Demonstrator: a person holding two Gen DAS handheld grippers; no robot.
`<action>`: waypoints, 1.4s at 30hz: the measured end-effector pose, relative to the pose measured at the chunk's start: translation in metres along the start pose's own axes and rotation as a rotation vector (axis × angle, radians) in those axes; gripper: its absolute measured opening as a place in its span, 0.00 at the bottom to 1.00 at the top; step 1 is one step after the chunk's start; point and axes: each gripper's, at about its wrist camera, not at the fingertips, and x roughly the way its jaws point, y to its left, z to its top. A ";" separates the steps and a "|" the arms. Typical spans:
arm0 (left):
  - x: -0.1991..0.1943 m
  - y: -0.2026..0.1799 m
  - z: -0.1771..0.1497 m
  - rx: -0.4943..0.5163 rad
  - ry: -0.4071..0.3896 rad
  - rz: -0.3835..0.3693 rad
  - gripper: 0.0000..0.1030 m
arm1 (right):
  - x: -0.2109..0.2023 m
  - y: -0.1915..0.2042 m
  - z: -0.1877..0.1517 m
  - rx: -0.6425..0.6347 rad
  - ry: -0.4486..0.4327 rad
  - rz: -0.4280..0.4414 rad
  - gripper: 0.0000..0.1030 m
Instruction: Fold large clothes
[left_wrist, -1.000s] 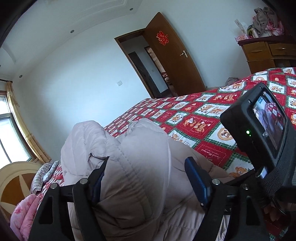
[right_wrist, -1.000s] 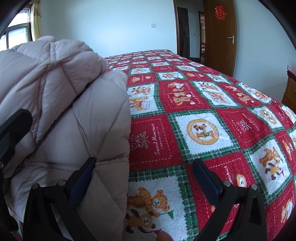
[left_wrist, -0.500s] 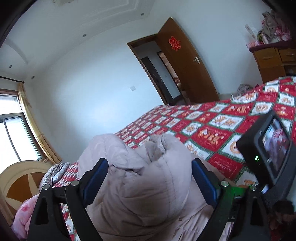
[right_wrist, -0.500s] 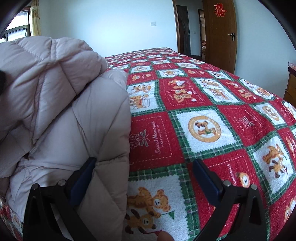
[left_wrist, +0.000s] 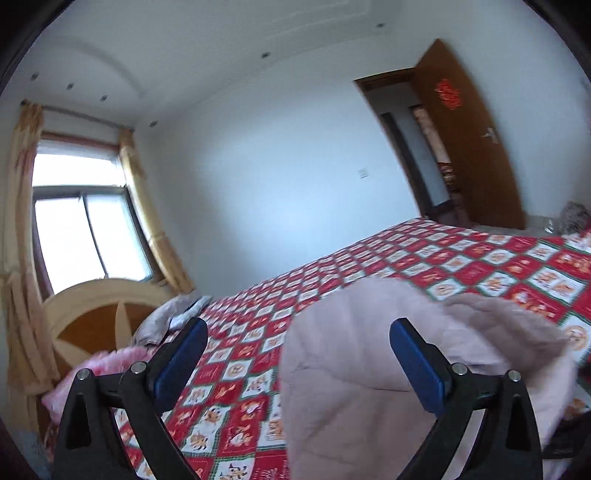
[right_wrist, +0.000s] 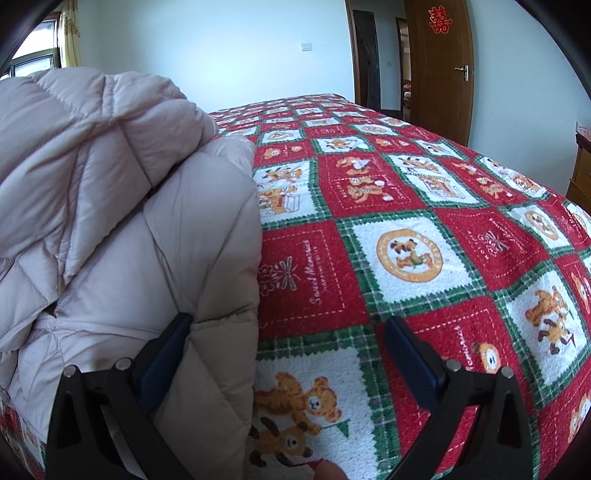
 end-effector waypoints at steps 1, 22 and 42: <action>0.012 0.010 -0.005 -0.021 0.020 0.025 0.96 | 0.000 0.000 0.000 -0.001 0.001 0.001 1.00; 0.074 -0.078 -0.061 0.080 0.128 -0.214 0.96 | -0.075 -0.050 0.041 0.223 -0.186 -0.092 0.83; 0.109 -0.018 -0.056 -0.164 0.234 -0.212 0.98 | 0.003 0.078 0.115 0.056 0.023 0.069 0.53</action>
